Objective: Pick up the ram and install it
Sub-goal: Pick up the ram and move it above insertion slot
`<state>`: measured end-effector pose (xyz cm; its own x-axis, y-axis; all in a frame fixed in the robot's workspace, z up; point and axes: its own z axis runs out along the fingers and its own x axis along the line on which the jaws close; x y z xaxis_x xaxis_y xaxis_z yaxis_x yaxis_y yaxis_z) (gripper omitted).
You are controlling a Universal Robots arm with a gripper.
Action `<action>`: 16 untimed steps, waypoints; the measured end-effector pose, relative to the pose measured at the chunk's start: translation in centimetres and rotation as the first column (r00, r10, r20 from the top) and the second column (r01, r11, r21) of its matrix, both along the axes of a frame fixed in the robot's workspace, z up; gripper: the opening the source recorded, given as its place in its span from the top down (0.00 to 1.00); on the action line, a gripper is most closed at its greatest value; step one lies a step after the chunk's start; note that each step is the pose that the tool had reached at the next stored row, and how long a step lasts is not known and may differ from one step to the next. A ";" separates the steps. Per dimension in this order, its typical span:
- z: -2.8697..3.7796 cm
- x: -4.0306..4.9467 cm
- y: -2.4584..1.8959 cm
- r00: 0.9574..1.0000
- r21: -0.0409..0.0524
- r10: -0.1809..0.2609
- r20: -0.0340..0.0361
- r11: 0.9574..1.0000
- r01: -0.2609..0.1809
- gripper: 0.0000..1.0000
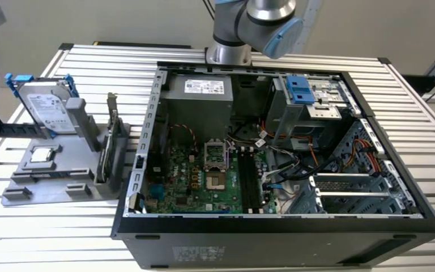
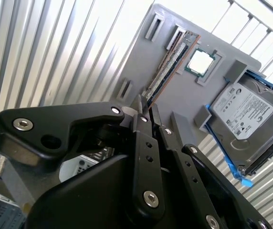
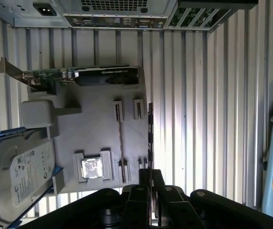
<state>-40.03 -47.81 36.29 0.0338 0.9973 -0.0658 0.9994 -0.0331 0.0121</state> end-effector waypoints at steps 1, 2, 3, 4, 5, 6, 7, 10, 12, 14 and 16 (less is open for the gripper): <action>0.02 0.00 0.00 1.000 0.000 0.000 0.000 1.000 0.000 1.00; 0.04 0.00 0.00 1.000 0.000 0.000 0.000 1.000 0.000 1.00; 0.06 0.00 0.00 1.000 0.000 0.000 0.000 1.000 0.000 1.00; 0.07 0.00 0.00 1.000 0.000 0.000 0.000 1.000 0.000 1.00; 0.08 0.00 0.00 1.000 0.000 0.000 0.000 1.000 0.000 1.00; 0.09 0.00 0.00 1.000 0.000 0.000 0.000 1.000 0.000 1.00; 0.10 0.00 0.00 1.000 0.000 0.000 0.000 1.000 0.000 1.00; 0.15 0.00 0.00 1.000 0.000 0.000 0.000 1.000 0.000 1.00; 0.22 0.00 0.00 1.000 0.000 0.000 0.000 1.000 0.000 1.00; 0.26 0.00 0.00 1.000 0.000 0.000 0.000 1.000 0.000 1.00; 0.30 0.00 0.00 1.000 0.000 0.000 0.000 1.000 0.000 1.00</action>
